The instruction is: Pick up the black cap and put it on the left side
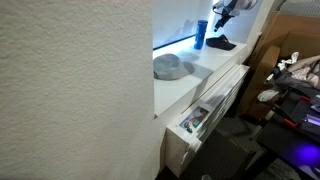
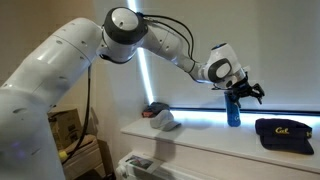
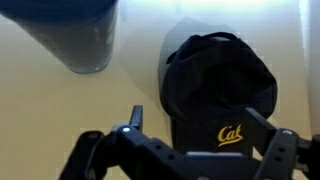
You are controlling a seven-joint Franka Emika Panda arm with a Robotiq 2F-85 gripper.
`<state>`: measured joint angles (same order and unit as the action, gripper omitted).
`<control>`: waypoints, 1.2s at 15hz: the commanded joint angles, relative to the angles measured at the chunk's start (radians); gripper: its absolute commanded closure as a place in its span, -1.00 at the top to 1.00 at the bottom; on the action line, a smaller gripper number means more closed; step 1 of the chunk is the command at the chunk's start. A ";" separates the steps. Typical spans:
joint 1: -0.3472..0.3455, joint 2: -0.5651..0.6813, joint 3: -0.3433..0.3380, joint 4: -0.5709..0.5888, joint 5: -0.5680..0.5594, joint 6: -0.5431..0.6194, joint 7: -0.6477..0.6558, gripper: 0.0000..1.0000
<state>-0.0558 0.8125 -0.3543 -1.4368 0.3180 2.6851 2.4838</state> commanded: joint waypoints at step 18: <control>0.143 0.189 -0.459 0.153 0.454 -0.154 0.117 1.00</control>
<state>0.0594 0.9289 -0.6668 -1.3468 0.5833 2.6070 2.6000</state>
